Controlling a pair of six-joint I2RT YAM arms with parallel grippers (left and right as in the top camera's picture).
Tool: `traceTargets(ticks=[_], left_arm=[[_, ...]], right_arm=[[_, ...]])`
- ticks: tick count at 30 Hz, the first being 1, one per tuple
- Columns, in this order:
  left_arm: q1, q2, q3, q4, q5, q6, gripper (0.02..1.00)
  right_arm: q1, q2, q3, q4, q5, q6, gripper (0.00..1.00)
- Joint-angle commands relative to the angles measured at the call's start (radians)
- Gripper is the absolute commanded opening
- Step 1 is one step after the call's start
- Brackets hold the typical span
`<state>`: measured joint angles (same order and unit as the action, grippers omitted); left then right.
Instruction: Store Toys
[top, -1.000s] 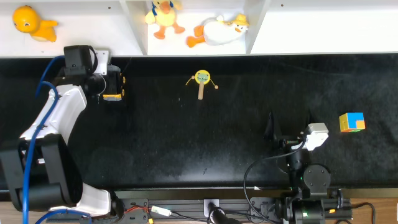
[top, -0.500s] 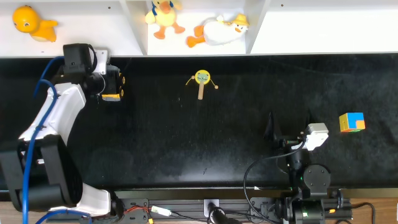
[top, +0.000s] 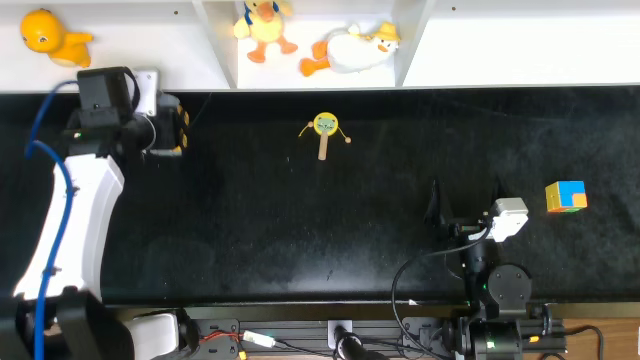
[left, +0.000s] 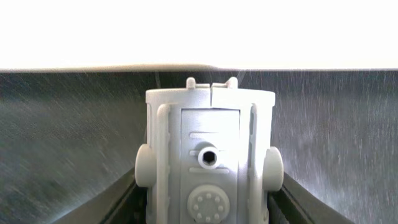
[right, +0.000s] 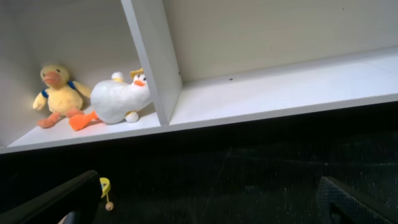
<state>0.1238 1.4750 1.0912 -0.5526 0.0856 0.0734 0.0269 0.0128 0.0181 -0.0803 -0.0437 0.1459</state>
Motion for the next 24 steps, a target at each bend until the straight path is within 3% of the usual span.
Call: traceTargets(ticks=[1,24], left_arm=[[-0.018,-0.003,0.03,0.086,-0.063,-0.023,0.364],[-0.013,0.171,0.031,0.496,-0.071,-0.051,0.373]], right_arm=[[0.005,-0.008,-0.013,0.003,0.011,0.004,0.996],[0.005,-0.008,-0.013,0.003,0.011,0.004,0.993]])
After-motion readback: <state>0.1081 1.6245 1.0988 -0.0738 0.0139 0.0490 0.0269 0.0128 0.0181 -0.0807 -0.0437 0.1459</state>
